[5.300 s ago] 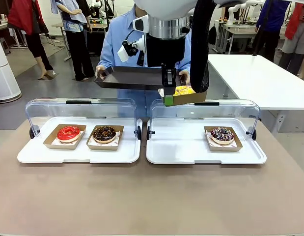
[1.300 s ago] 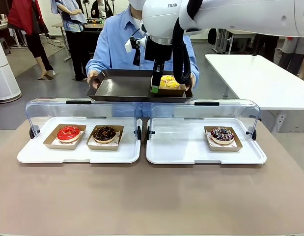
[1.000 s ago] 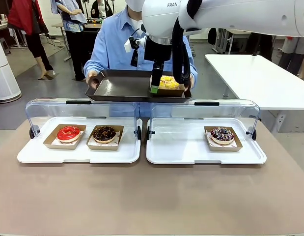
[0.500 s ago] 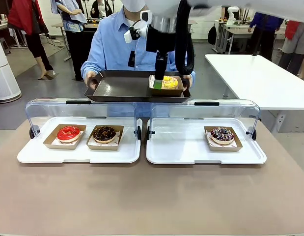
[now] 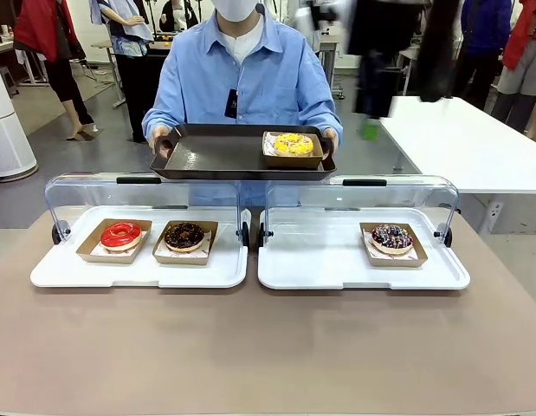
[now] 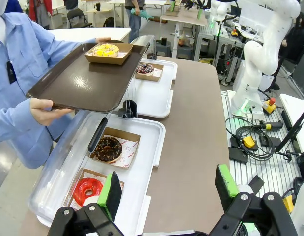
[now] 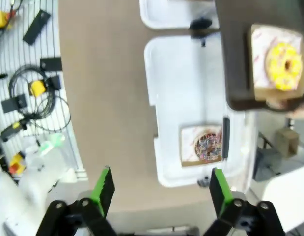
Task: Provide the desired donut to the person.
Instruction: Place the picked Paper togo box onto the Handle tray extended by the person.
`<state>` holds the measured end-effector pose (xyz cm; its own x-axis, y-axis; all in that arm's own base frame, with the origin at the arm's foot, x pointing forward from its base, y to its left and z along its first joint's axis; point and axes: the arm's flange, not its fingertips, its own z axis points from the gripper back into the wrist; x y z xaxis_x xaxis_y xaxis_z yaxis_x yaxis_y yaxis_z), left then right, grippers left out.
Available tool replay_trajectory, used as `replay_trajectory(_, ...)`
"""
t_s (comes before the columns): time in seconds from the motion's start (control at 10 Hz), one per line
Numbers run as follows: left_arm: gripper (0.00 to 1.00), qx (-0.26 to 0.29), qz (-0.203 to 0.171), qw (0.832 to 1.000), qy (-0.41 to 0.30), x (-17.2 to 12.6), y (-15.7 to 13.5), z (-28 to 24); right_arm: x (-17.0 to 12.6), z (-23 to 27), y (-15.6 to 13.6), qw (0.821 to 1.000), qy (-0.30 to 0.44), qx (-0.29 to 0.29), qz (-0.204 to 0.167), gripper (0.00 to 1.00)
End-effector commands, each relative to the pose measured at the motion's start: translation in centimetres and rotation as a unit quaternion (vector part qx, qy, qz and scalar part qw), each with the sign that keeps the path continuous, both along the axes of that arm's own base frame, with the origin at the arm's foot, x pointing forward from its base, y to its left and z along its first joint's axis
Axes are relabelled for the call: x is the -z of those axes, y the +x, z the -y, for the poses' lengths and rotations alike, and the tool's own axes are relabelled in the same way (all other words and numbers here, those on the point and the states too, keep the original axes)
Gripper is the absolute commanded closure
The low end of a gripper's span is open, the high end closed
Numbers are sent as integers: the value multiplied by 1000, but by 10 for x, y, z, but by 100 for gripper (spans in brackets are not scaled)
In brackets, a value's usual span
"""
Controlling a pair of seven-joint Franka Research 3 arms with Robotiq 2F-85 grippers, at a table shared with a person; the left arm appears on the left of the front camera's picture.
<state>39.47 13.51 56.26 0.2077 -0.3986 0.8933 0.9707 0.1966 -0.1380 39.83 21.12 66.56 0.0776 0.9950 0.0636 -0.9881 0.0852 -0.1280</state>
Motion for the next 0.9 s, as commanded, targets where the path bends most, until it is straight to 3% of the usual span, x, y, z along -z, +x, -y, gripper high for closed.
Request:
replay_trajectory(0.0,0,4,5,1000,-4,-1,-1,-1,37,49,-8,999,12,-28,16,0)
replay_trajectory(0.4,0,4,5,1000,-4,-1,-1,-1,93,108,12,998,48,-27,-2,0)
replay_trajectory(0.8,0,4,5,1000,-4,-1,-1,-1,98,115,15,1000,26,-12,-6,0)
